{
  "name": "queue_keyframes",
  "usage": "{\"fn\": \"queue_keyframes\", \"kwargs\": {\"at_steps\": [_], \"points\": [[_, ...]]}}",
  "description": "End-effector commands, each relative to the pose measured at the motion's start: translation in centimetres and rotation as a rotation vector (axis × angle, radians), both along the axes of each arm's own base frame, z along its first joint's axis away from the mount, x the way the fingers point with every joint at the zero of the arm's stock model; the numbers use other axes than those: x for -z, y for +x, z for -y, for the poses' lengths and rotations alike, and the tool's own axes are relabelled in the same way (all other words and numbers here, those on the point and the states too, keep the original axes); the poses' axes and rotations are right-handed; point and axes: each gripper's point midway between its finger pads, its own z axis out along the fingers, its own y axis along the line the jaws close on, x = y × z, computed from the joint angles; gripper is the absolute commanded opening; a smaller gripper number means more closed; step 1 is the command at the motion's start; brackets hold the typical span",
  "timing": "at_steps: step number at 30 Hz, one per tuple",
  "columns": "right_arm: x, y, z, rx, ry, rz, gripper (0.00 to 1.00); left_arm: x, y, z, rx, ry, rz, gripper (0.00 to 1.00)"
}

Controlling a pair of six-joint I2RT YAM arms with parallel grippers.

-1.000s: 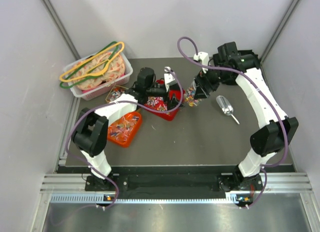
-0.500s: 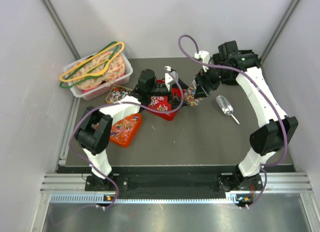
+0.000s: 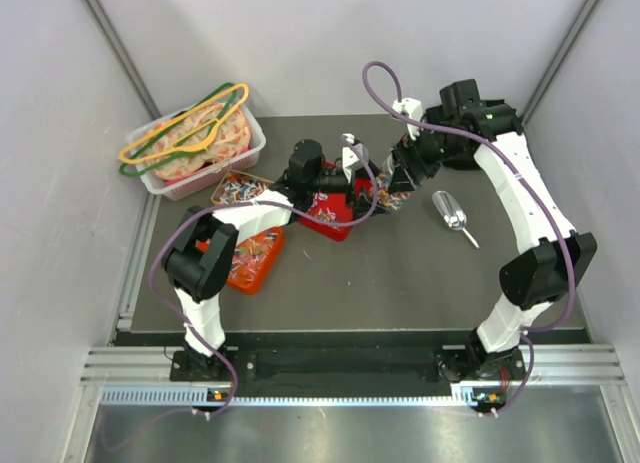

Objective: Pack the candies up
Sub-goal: Pick up the packing bottle from the center of the board.

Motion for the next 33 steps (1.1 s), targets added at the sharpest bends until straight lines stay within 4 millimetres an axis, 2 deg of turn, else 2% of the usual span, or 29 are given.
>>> {"fn": "queue_keyframes", "kwargs": {"at_steps": [1, 8, 11, 24, 29, 33], "points": [[-2.9, 0.8, -1.7, -0.040, 0.126, 0.101, 0.49, -3.0, 0.1, 1.5, 0.021, -0.066, 0.041, 0.99], [-2.1, 0.9, -1.9, -0.028, 0.141, 0.085, 0.49, -4.8, 1.1, 2.2, 0.005, -0.104, 0.035, 0.99], [-2.5, 1.1, -2.2, -0.029, 0.155, 0.089, 0.49, -5.5, 1.4, 2.3, 0.004, -0.116, 0.046, 0.99], [-4.0, 1.2, -2.3, -0.030, 0.177, 0.111, 0.49, -4.4, 0.7, 2.1, 0.024, -0.089, 0.010, 0.98], [-3.6, 1.1, -2.3, -0.031, 0.170, 0.102, 0.50, -3.9, 0.7, 2.0, 0.025, -0.046, -0.006, 0.85], [-3.4, 1.2, -2.2, -0.026, 0.164, 0.100, 0.52, -3.6, 0.8, 1.7, 0.019, -0.027, -0.003, 0.80]]}}
